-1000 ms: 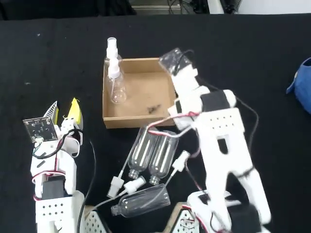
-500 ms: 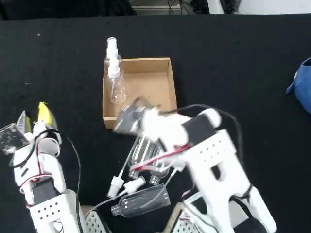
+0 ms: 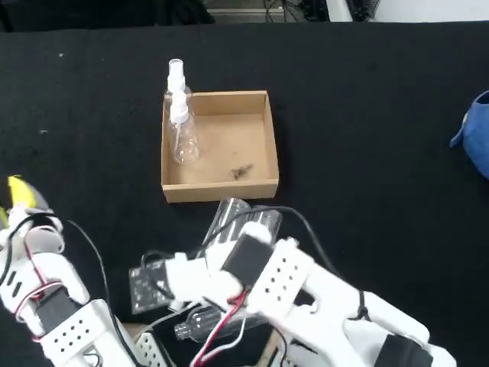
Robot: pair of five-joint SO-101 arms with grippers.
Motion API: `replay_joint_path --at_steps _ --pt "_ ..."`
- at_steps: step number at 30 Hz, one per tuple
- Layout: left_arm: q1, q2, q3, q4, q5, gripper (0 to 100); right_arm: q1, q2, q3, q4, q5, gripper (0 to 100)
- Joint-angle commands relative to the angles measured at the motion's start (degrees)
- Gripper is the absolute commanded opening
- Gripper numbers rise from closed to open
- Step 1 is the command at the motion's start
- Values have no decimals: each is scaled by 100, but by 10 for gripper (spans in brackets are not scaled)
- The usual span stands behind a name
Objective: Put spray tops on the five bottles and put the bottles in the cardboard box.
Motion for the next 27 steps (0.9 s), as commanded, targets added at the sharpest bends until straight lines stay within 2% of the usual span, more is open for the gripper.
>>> replay_joint_path --at_steps 1,10,23,27 --pt "-330 0 -374 -237 378 29 -396 -215 259 -167 -88 210" --pt "-312 0 -356 -246 387 29 -501 -215 673 -519 -985 208" --pt "-312 0 -303 -264 369 29 -1020 -215 848 -554 -967 213" --pt "-312 0 -75 -730 369 29 -1134 -207 1218 -914 -897 213"
